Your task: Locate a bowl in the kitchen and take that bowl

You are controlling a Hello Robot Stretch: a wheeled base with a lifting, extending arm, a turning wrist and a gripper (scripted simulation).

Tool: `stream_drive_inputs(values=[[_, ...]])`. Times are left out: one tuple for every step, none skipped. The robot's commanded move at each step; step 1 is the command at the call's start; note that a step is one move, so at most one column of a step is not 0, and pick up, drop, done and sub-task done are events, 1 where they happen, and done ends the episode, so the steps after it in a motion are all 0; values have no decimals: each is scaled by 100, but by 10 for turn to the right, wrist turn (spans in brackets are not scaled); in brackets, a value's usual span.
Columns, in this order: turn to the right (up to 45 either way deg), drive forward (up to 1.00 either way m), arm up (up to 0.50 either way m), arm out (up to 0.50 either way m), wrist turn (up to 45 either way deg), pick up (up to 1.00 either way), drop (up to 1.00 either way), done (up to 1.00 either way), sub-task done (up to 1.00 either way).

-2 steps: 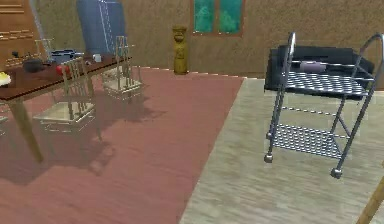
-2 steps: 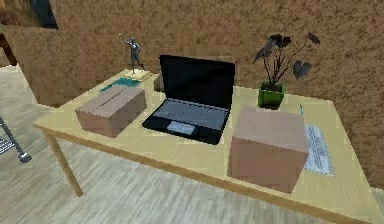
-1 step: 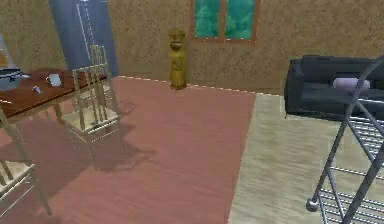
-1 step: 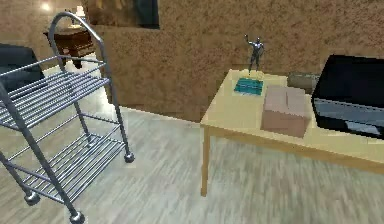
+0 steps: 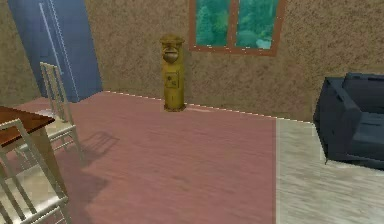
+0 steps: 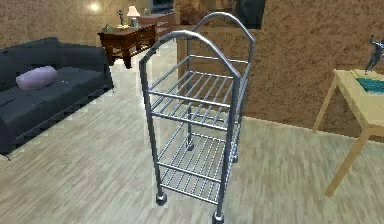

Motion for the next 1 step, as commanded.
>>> stream_drive_inputs(values=[[60, 0, 0, 0, 0, 0, 0, 0, 0]])
